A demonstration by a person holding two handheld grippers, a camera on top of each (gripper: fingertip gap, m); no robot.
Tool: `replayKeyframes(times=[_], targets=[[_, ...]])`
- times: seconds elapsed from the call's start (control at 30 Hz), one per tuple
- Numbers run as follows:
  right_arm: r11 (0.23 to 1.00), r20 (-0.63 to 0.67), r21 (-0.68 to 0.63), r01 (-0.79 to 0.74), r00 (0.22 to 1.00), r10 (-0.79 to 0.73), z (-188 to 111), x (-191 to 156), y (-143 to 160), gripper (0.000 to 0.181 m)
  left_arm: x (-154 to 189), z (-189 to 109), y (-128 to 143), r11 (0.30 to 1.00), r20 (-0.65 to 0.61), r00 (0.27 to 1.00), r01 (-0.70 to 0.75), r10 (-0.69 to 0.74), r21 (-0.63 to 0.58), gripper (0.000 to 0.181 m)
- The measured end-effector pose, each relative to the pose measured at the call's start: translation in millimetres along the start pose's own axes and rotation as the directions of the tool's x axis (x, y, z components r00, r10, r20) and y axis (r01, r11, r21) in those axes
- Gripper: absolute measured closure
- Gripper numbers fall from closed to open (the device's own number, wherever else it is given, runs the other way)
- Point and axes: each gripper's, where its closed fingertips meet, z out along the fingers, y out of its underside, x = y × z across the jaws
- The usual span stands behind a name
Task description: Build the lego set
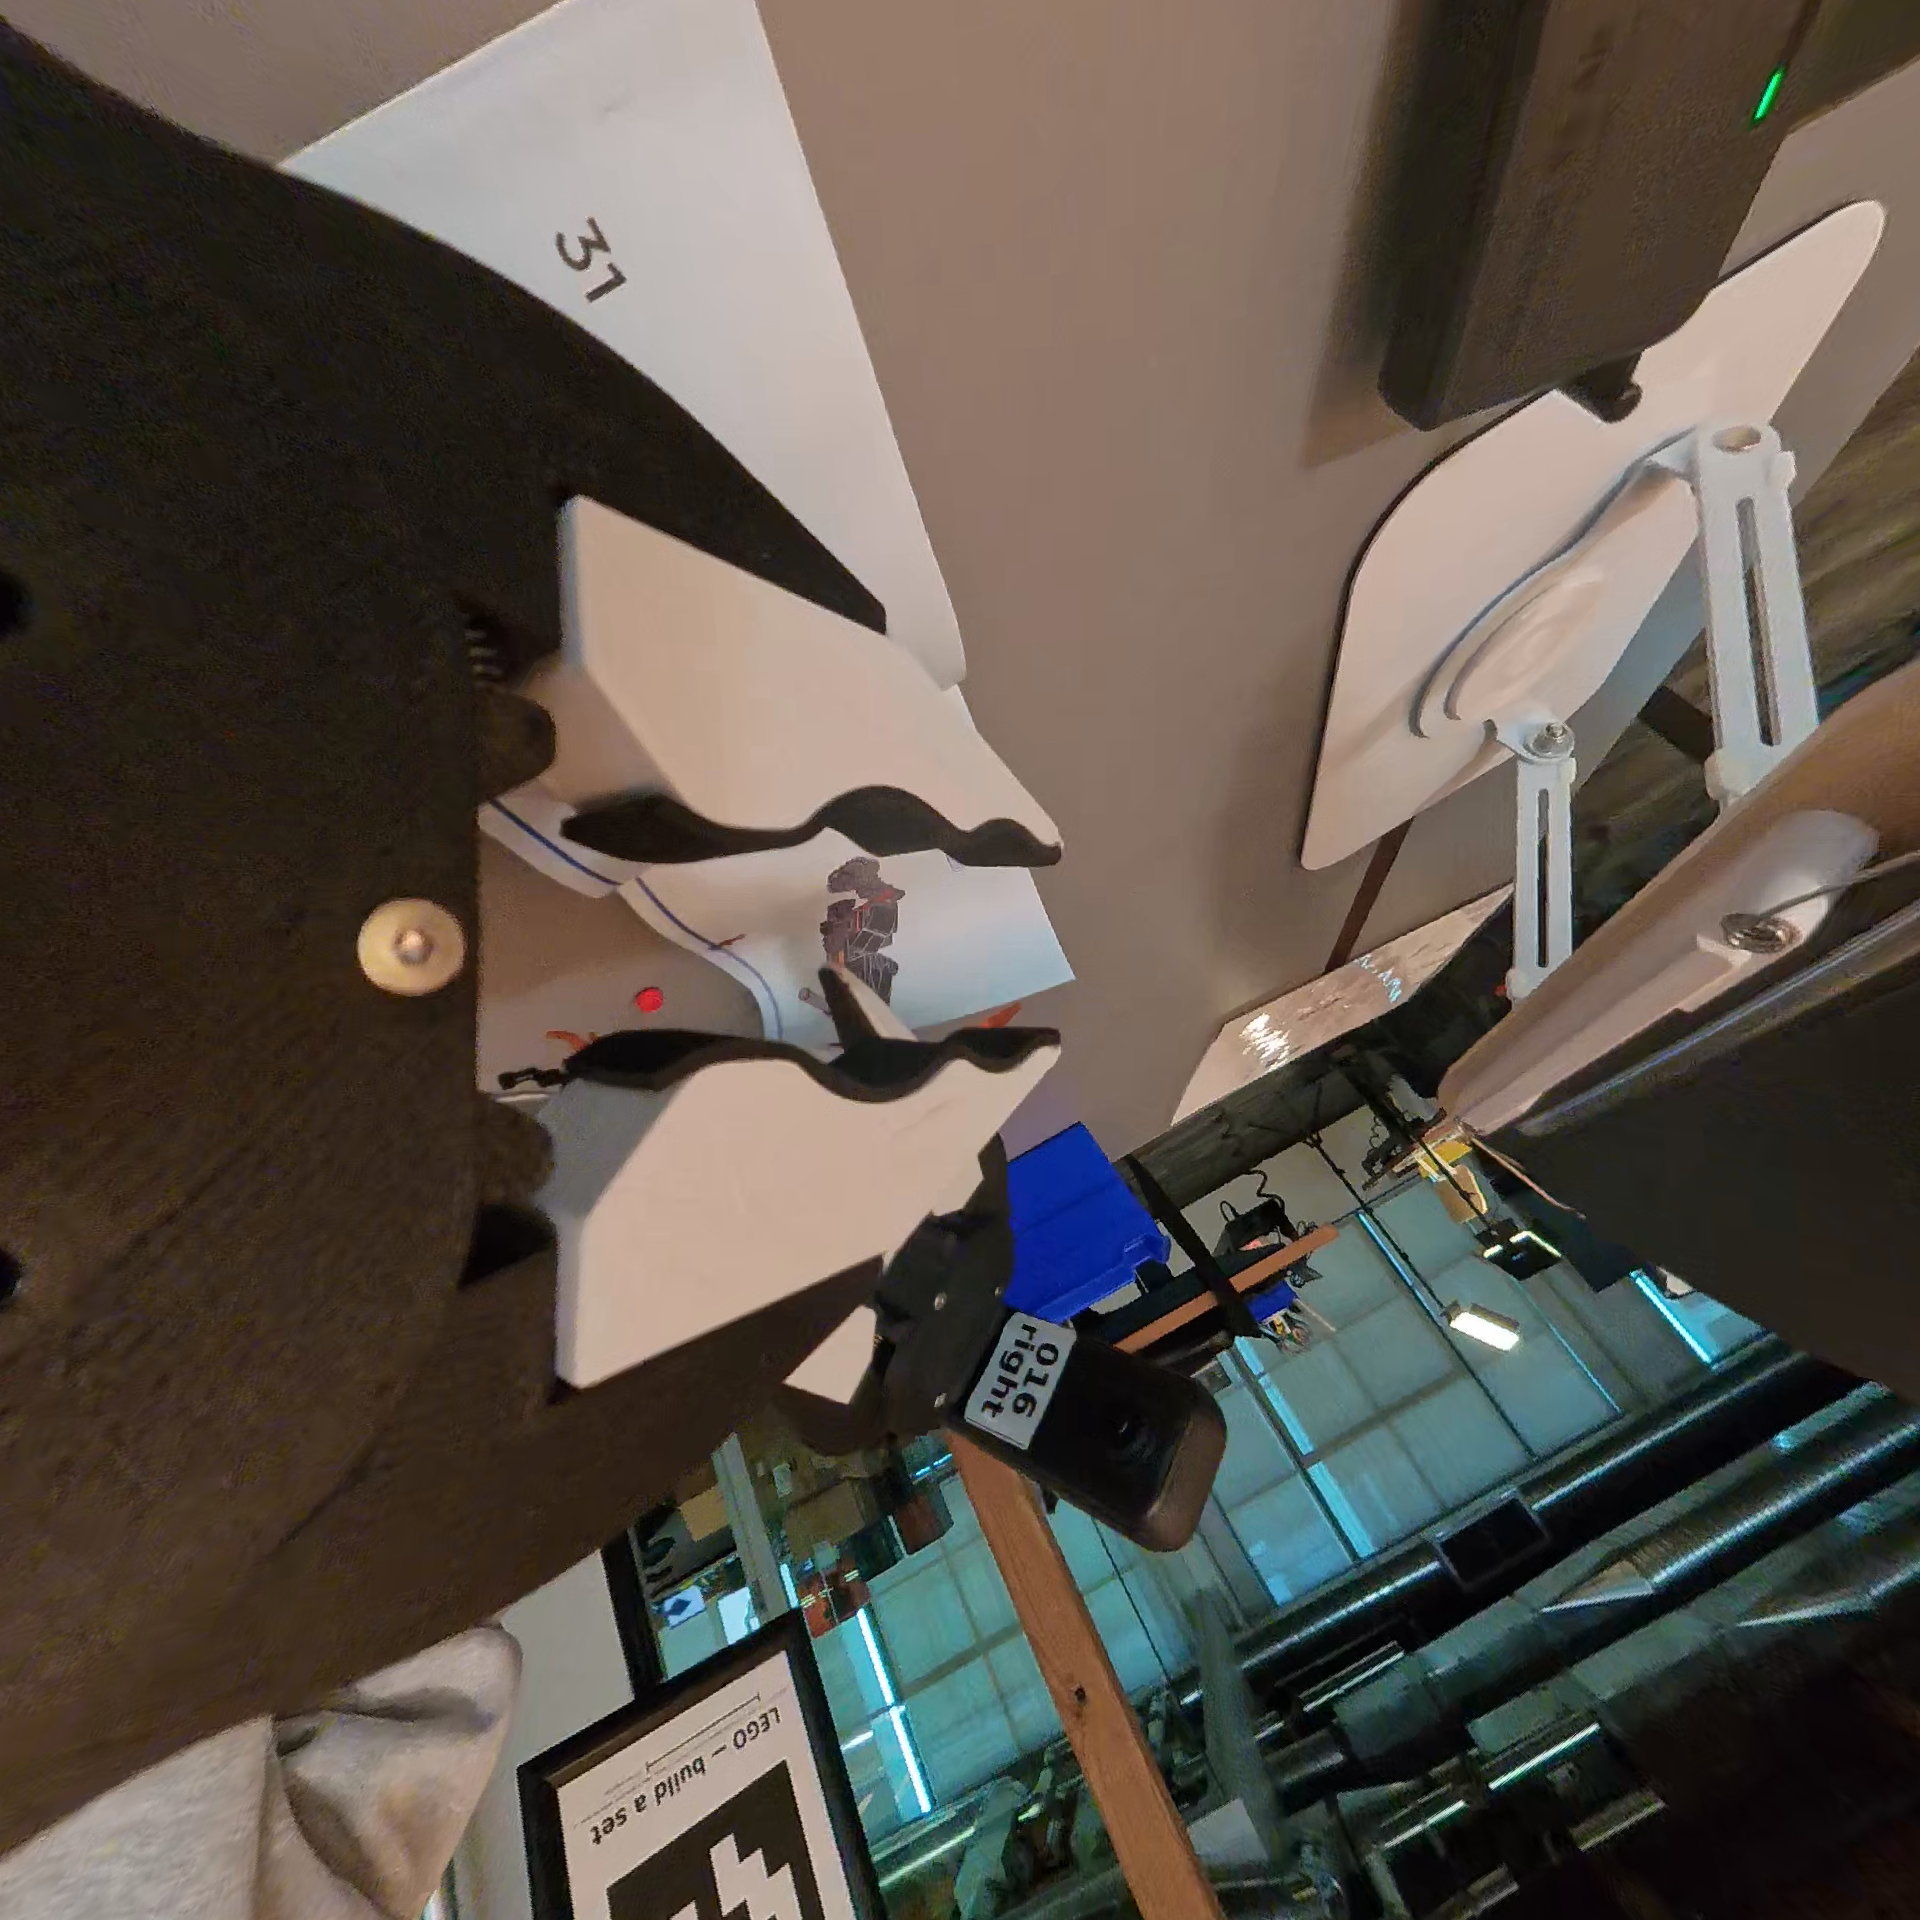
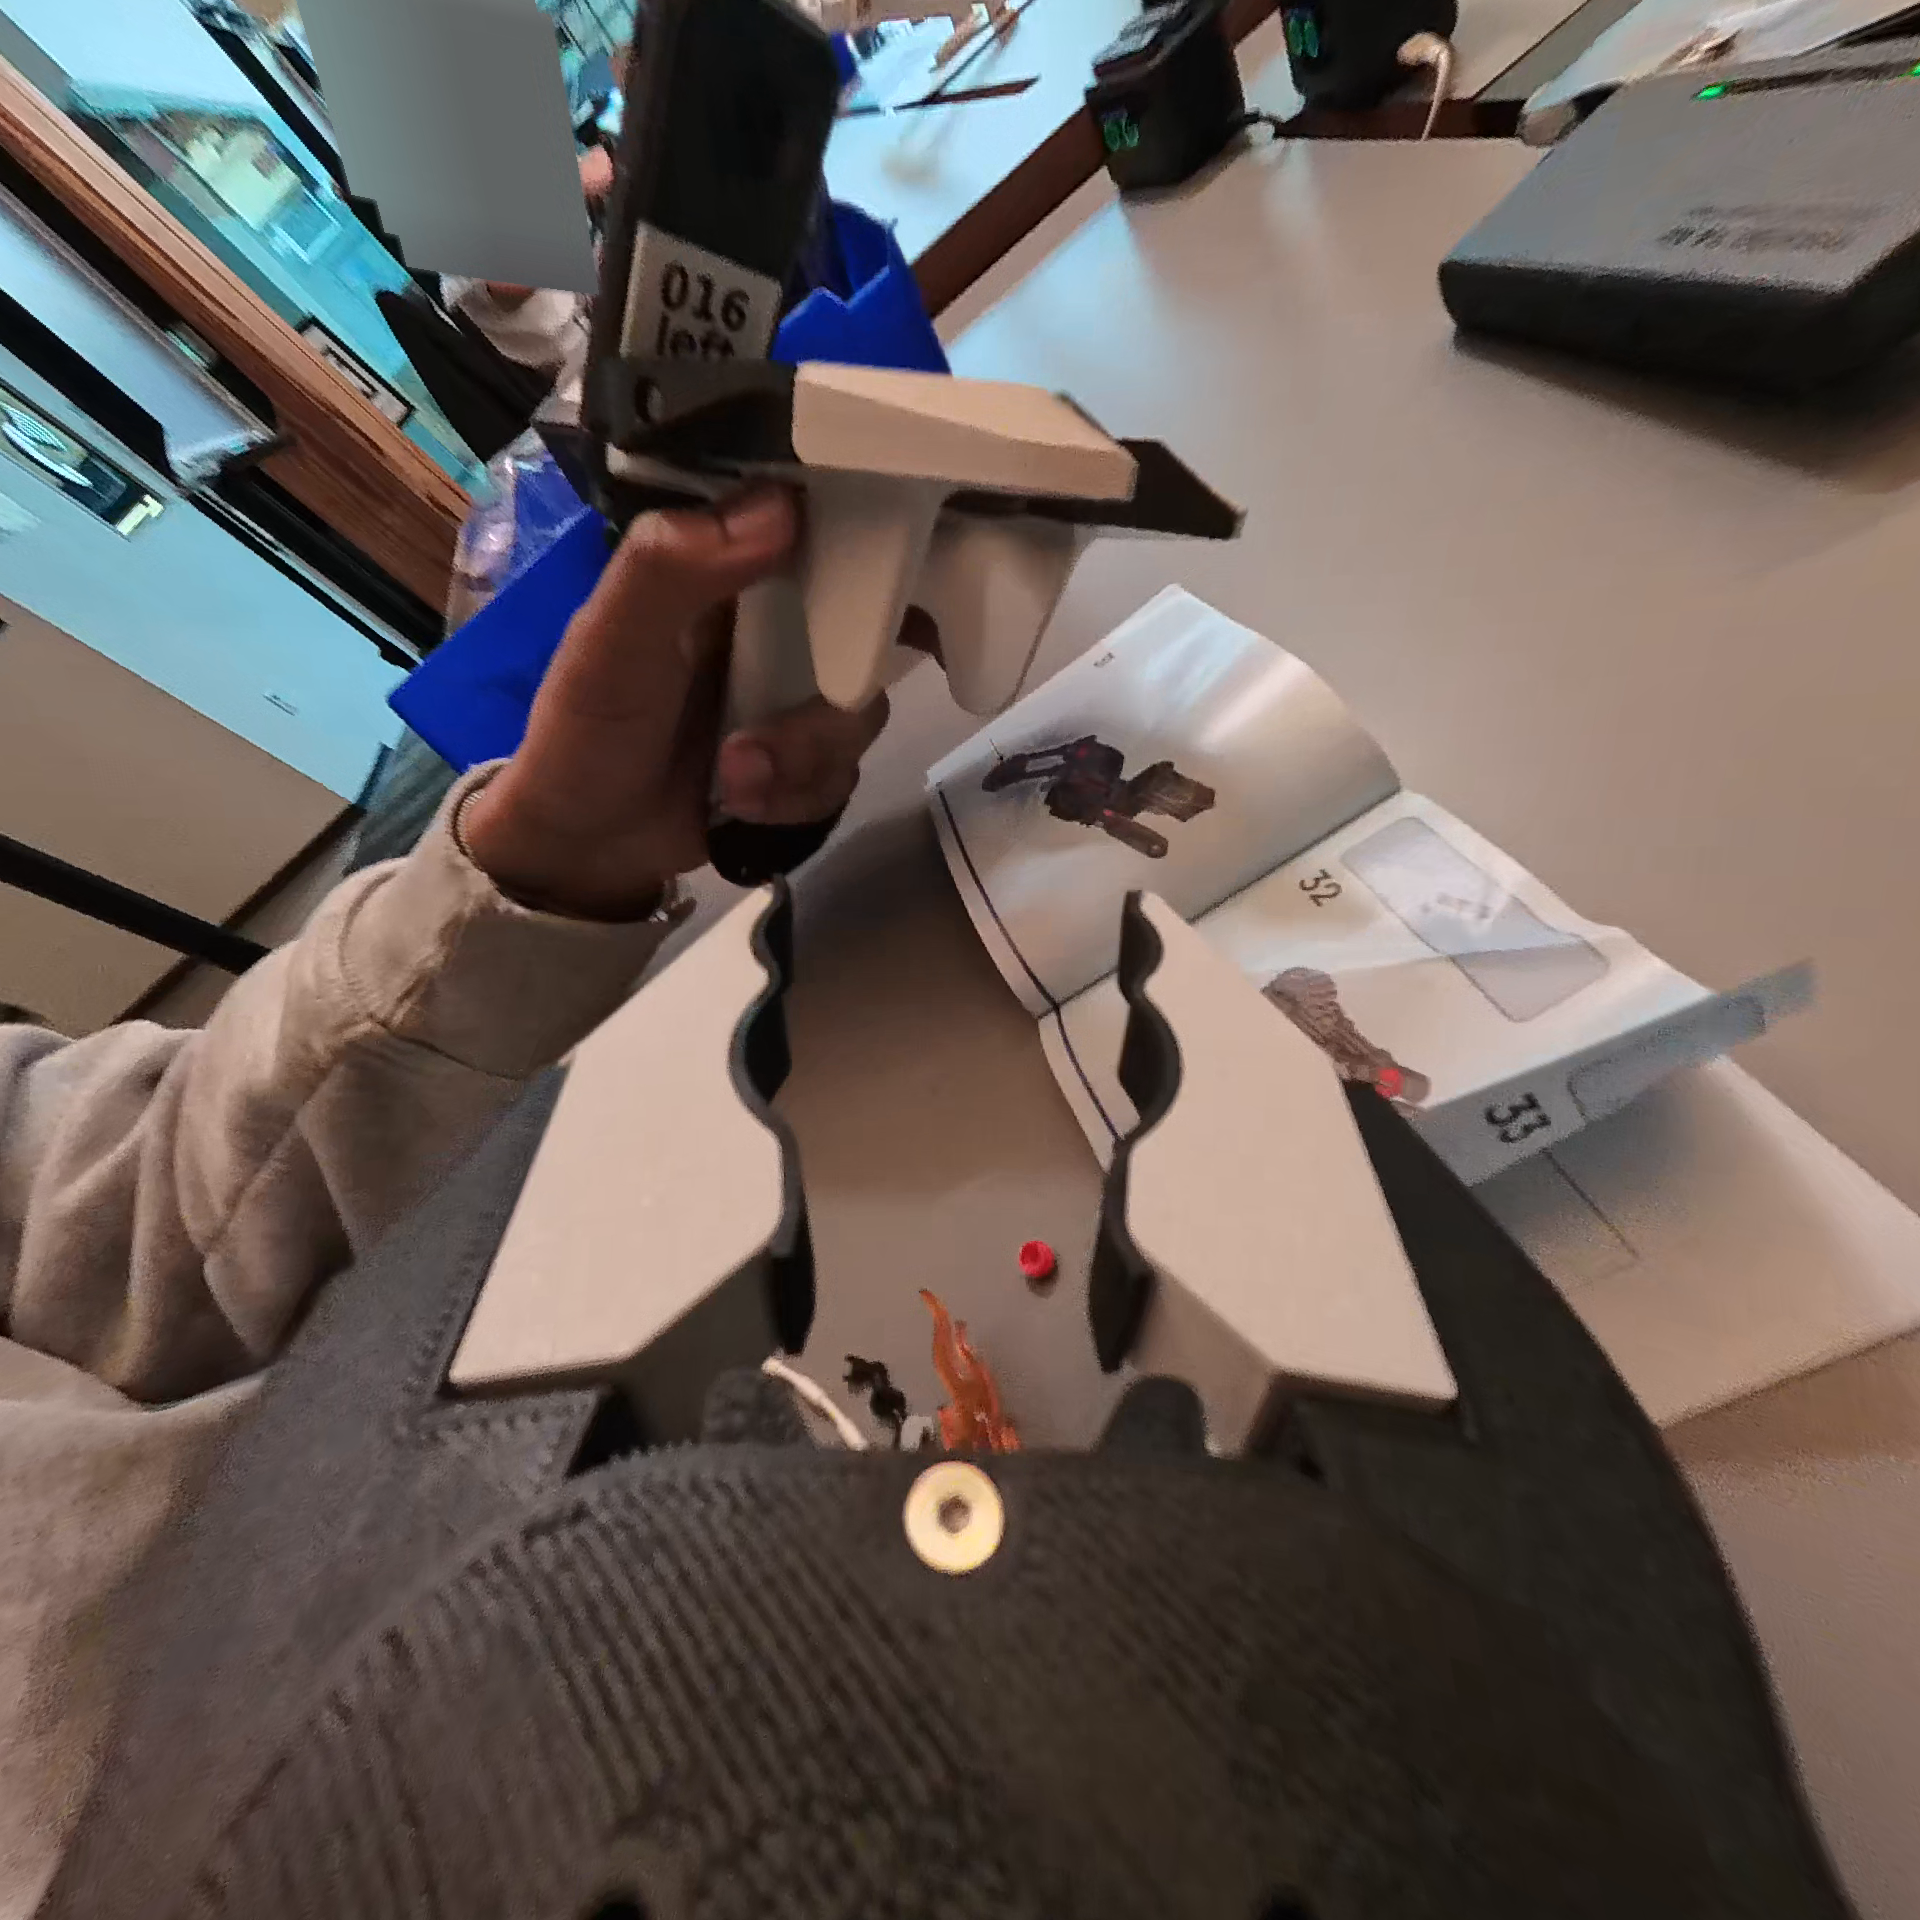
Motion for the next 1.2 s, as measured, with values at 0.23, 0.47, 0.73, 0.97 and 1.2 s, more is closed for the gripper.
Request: replayKeyframes(times=[0.23, 0.47, 0.73, 0.97, 1.2], targets=[[1.0, -0.02, 0.015, 0.018, 1.0, -0.018, 0, 2, -1, 0.12, 3, 12, 17, 0.996, -0.005, 1.0, -0.007, 0.007, -0.087, 0.146], [0.997, -0.014, 0.054, -0.049, 0.999, 0.05, -10, 12, -5, 0.121, 2, 16, 23, 0.994, -0.016, 1.0, 0.007, -0.009, -0.113, 0.146], [0.995, -0.013, 0.071, -0.073, 0.997, 0.074, -15, 18, -6, 0.121, 1, 19, 28, 0.991, -0.015, 1.0, 0.008, -0.01, -0.133, 0.146], [0.999, -0.109, 0.051, 0.008, 0.994, -0.003, -20, 27, -6, 0.124, -1, 19, 29, 0.991, -0.011, 1.0, 0.013, -0.014, -0.137, 0.146], [0.976, -0.062, 0.188, -0.105, 0.991, 0.118, -47, 39, -25, 0.127, 4, 23, 35, 0.985, -0.026, 1.0, -0.021, 0.017, -0.17, 0.145]])
